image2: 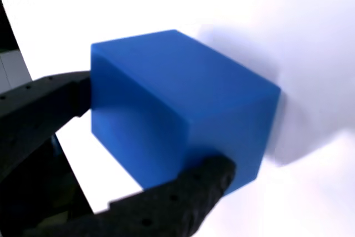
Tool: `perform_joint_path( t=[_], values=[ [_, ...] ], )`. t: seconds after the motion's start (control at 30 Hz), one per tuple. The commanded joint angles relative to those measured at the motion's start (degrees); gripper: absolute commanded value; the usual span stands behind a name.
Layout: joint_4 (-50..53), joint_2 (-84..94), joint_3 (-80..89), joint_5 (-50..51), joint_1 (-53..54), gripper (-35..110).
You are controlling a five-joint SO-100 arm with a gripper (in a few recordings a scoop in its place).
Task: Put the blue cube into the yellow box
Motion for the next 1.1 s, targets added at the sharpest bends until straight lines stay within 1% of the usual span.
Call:
perform_joint_path(
  t=[0.0, 0.17, 0.4, 0.57, 0.8, 1.07],
  values=[
    [1.5, 6.8, -6.6, -2.5, 1.0, 27],
    [5.1, 9.5, -12.5, -6.8, 5.4, 27],
    [5.5, 12.5, -21.1, -15.8, 17.8, 28],
    [2.5, 13.4, -25.7, -21.5, 28.4, 27],
    [-5.7, 8.9, -32.3, -28.5, 43.2, 27],
    [-7.8, -0.4, -45.6, -30.3, 53.9, 27]
  ],
)
